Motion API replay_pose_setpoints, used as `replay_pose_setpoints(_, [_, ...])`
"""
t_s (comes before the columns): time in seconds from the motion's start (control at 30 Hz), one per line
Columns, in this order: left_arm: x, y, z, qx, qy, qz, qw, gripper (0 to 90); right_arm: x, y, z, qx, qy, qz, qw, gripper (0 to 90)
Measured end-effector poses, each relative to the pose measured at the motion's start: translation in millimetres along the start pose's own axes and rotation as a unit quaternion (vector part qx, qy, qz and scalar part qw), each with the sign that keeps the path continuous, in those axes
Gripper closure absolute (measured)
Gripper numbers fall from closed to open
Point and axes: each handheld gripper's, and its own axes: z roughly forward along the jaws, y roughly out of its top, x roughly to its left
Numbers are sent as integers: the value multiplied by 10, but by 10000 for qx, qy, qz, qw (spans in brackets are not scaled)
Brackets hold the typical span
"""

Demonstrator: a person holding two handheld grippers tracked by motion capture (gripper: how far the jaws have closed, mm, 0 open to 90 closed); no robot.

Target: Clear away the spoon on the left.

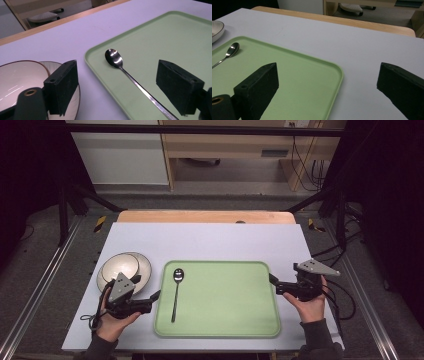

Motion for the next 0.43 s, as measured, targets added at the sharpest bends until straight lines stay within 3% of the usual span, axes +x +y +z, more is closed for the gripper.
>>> replay_pose_setpoints(0.43, [199, -126, -212, -294, 304, -325, 9986, 195, -70, -23, -45, -82, -110, 139, 9998, 44])
